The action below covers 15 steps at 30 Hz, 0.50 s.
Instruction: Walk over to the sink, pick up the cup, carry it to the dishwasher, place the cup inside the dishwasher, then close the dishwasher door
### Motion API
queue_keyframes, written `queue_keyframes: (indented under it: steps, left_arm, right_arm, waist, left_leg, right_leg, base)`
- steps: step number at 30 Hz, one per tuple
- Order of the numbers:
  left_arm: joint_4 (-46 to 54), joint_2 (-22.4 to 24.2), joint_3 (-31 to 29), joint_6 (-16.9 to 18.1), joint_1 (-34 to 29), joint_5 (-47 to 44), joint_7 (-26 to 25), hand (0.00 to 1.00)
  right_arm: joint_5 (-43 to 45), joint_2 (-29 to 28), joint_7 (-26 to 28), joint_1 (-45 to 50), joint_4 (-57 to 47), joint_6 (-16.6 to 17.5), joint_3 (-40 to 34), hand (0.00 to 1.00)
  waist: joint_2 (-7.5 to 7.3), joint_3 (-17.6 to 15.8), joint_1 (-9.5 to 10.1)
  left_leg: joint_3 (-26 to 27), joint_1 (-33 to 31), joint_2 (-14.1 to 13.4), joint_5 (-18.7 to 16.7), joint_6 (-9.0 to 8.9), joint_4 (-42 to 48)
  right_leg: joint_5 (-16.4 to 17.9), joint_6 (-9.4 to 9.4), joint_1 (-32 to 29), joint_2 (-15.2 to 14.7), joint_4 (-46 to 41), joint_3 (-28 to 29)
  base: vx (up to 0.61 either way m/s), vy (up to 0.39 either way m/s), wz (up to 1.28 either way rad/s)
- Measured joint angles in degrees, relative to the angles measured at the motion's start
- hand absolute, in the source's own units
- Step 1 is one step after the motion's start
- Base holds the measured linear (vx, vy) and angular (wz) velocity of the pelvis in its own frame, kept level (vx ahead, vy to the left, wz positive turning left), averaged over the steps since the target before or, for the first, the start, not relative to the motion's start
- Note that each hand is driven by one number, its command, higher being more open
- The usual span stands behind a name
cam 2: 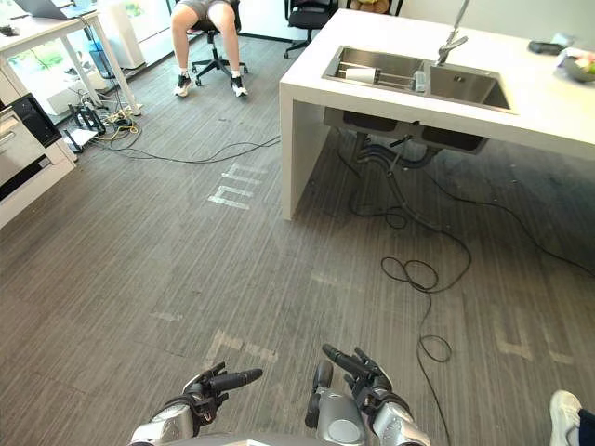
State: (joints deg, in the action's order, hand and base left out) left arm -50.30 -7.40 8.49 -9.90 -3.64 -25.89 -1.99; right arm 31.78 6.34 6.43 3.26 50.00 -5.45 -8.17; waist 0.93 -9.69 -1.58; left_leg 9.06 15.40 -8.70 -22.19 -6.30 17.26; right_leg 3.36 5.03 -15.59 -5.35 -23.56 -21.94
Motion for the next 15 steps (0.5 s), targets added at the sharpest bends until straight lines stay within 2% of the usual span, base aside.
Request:
queue_keyframes:
  steps: [1, 2, 3, 4, 5, 6, 7, 9, 11, 12, 13, 14, 15]
  left_arm:
    - [-0.59, -0.06, -0.36, 0.03, 0.79, -0.13, 0.30, 1.00]
    - [-0.91, 0.43, -1.05, 0.70, 0.75, -0.45, 0.37, 1.00]
    - [-1.10, 1.18, -2.27, 2.40, 0.65, -1.16, 0.37, 1.00]
    - [-1.02, 1.90, -3.09, 4.03, 0.65, -1.92, 0.26, 1.00]
    - [-0.97, 2.09, -3.62, 4.53, 0.67, -2.54, 0.19, 1.00]
    - [-0.61, 2.18, -4.54, 5.02, 0.77, -3.93, 0.02, 1.00]
    - [0.61, 2.31, -4.77, 5.33, 0.95, -4.63, -0.06, 1.00]
    - [3.26, 2.85, -4.85, 5.74, 1.03, -4.52, 0.01, 1.00]
    - [5.39, 3.73, -4.88, 6.16, 1.45, -4.44, -0.08, 1.00]
    - [6.59, 4.51, -4.85, 6.39, 1.55, -4.58, -0.35, 1.00]
    - [7.64, 5.40, -4.74, 6.50, 1.11, -4.76, -0.71, 1.00]
    - [8.02, 5.76, -4.72, 6.60, 0.89, -5.09, -0.83, 1.00]
    - [8.99, 6.14, -4.65, 6.73, 0.62, -5.75, -1.25, 1.00]
  right_arm:
    - [0.11, 0.48, -0.23, -0.56, 0.99, 0.00, -0.39, 1.00]
    - [0.11, 1.10, 0.00, -0.36, 1.47, -0.14, -0.33, 1.00]
    - [0.08, 1.46, 0.15, 0.50, 1.70, -0.35, -0.24, 1.00]
    - [-0.15, 2.06, 0.26, 0.74, 3.04, -0.42, -0.09, 1.00]
    - [-0.44, 2.26, 0.26, 0.78, 4.21, -0.48, 0.02, 1.00]
    - [-0.46, 2.13, 0.25, 1.05, 6.69, -0.56, 0.07, 1.00]
    - [-0.26, 2.01, 0.37, 1.47, 8.22, -0.74, 0.01, 1.00]
    - [-0.18, 2.56, 0.66, 1.46, 8.96, -0.69, -0.09, 1.00]
    - [-0.18, 2.58, 1.05, 1.09, 8.83, -0.66, -0.48, 1.00]
    - [-0.18, 2.66, 1.14, 0.29, 8.63, -0.52, -0.49, 1.00]
    - [-0.18, 2.63, 1.24, -0.09, 7.83, -0.31, -0.56, 1.00]
    - [-0.18, 2.71, 1.36, -0.07, 7.59, 0.05, -0.60, 1.00]
    - [-0.15, 2.82, 1.96, -0.38, 7.53, 0.46, -0.73, 1.00]
  waist:
    - [0.08, 0.07, -0.08]
    - [0.46, 0.11, -0.18]
    - [1.86, 0.02, -0.48]
    - [3.02, -0.08, -0.48]
    - [3.27, -0.15, -0.51]
    - [2.98, -0.49, -0.52]
    - [2.50, -0.92, -0.50]
    - [1.97, -1.59, 0.29]
    - [1.18, -2.76, 1.34]
    - [0.76, -3.39, 1.63]
    - [0.76, -3.70, 1.79]
    - [0.97, -3.84, 1.94]
    - [1.82, -4.28, 2.37]
  left_leg:
    - [0.28, -3.24, -1.51, 0.92, -0.40, 7.13]
    - [0.33, -5.92, -2.96, 3.50, -1.01, 14.67]
    - [0.34, -9.79, -5.71, 8.52, -0.66, 25.63]
    - [-0.33, -14.59, -8.13, 8.72, -0.89, 38.24]
    - [-0.54, -16.48, -8.76, 8.55, -0.61, 43.19]
    - [-0.39, -19.67, -8.85, 8.36, -0.29, 49.33]
    - [0.15, -22.91, -8.11, 8.12, 0.14, 50.65]
    - [2.81, -27.48, -6.73, 8.08, 0.20, 45.66]
    - [6.49, -29.49, -3.84, 7.82, 1.13, 32.95]
    - [8.05, -29.92, -0.80, 9.04, 2.51, 19.81]
    - [8.57, -30.02, 2.29, 14.40, 3.20, 4.46]
    - [8.62, -29.88, 3.42, 17.76, 3.42, -2.52]
    - [8.81, -30.08, 4.02, 23.54, 3.62, -10.47]
  right_leg:
    - [2.50, 0.75, -0.20, 0.24, -2.10, -0.32]
    - [4.21, 0.61, 0.79, 0.85, -2.98, -0.33]
    - [6.42, 0.97, 3.54, 2.60, -2.34, -0.24]
    - [7.79, 1.35, 6.75, 4.80, -0.57, -0.01]
    - [8.31, 1.38, 8.73, 5.66, 0.52, 0.28]
    - [9.01, 1.36, 13.23, 6.64, 3.14, 0.72]
    - [9.14, 1.29, 17.60, 7.28, 6.50, 1.03]
    - [8.94, 0.92, 22.43, 7.52, 10.66, 2.05]
    - [8.98, -0.31, 26.75, 7.03, 13.65, 3.32]
    - [9.23, -1.13, 28.44, 6.45, 14.62, 3.86]
    - [9.67, -1.96, 29.85, 6.40, 15.67, 4.61]
    - [9.91, -2.37, 30.70, 6.68, 16.40, 5.08]
    - [10.39, -3.20, 32.82, 7.97, 18.16, 6.52]
  base:
    - [0.57, -0.318, 0.08]
    - [0.44, -0.260, -0.05]
    - [0.66, -0.320, -0.19]
    - [0.57, -0.220, -0.23]
    - [0.69, -0.228, -0.25]
    - [0.56, -0.166, -0.15]
    - [0.55, -0.166, -0.15]
    - [0.49, -0.142, -0.26]
    - [0.50, -0.077, -0.31]
    - [0.49, 0.016, -0.30]
    - [0.40, 0.029, -0.32]
    - [0.40, 0.104, -0.40]
    - [0.42, 0.150, -0.61]
